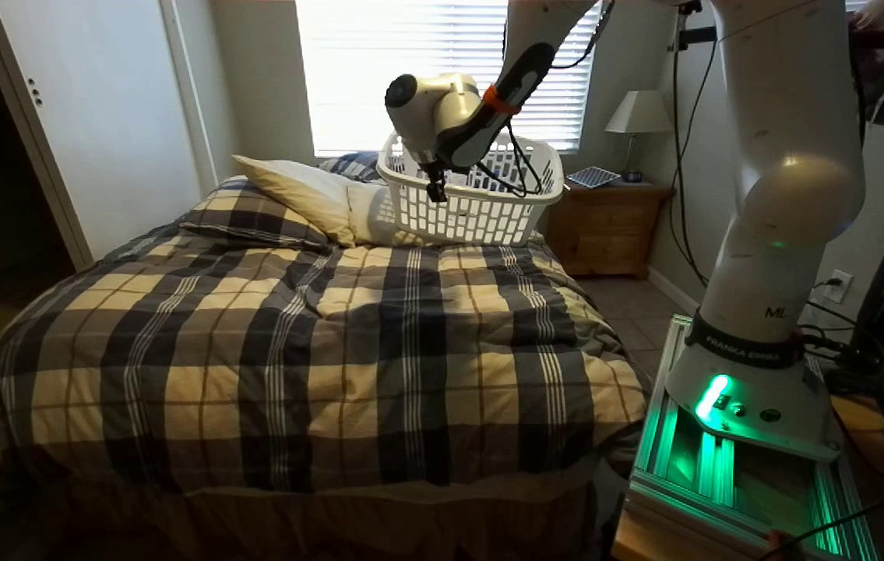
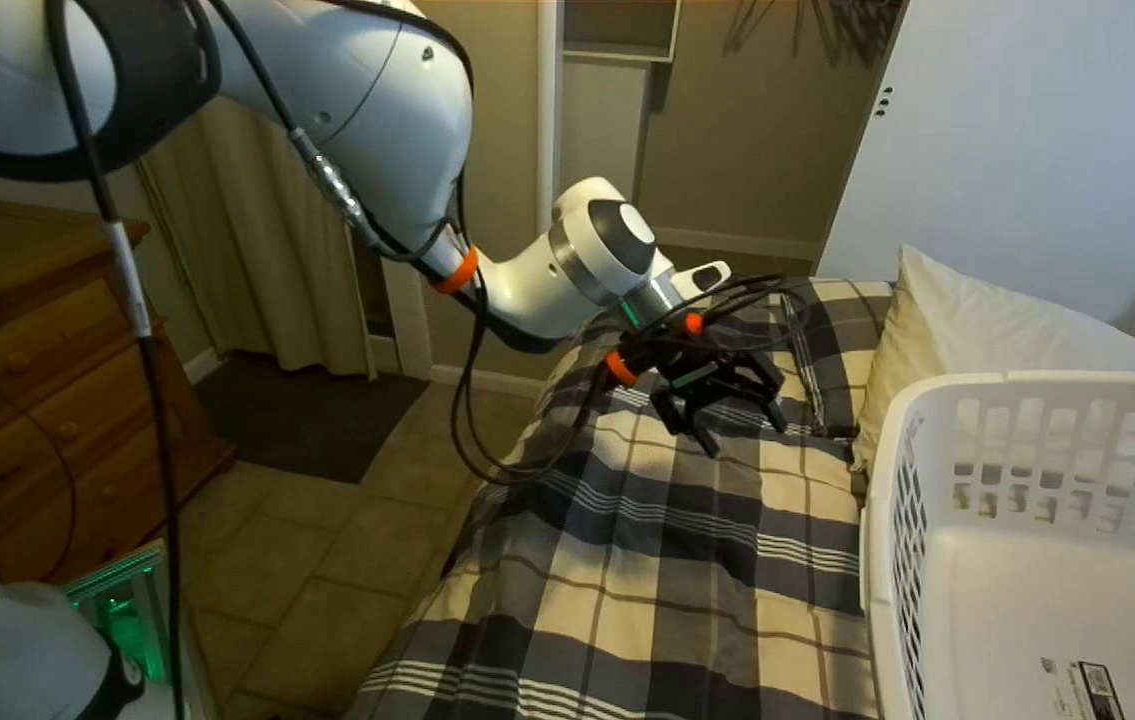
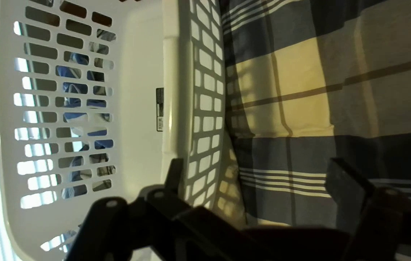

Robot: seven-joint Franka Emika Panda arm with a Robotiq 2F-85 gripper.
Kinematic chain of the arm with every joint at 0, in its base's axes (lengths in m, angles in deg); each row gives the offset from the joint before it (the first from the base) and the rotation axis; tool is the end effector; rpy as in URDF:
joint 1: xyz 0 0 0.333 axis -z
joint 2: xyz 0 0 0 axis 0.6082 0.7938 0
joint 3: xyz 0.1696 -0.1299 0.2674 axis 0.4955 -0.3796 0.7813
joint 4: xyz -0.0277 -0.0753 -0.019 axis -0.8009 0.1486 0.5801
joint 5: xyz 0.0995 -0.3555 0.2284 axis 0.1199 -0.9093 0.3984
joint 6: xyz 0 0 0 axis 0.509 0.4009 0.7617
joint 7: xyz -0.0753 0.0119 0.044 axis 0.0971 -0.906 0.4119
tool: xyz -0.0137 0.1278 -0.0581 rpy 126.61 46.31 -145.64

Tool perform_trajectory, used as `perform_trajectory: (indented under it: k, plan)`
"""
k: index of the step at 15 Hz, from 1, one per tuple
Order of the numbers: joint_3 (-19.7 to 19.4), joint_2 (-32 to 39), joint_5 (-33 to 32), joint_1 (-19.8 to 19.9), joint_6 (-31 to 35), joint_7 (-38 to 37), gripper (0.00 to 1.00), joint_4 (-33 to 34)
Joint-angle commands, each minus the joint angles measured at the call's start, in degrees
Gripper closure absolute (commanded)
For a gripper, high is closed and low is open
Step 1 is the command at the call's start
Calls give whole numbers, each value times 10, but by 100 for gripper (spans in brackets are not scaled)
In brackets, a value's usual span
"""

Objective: Flip the basket over

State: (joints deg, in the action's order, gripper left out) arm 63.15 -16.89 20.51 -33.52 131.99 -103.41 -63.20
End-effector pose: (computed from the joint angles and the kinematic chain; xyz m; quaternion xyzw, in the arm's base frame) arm 0.6795 -0.1514 0.3002 0.8959 0.1392 0.0367 0.4203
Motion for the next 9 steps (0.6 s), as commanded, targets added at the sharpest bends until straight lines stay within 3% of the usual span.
perform_trajectory:
  k: [1, 9]
  plan:
    - [-23, 12, -2, 34, 52, 33, 0, 31]
    - [-48, 118, 15, 80, 71, 84, 0, 128]
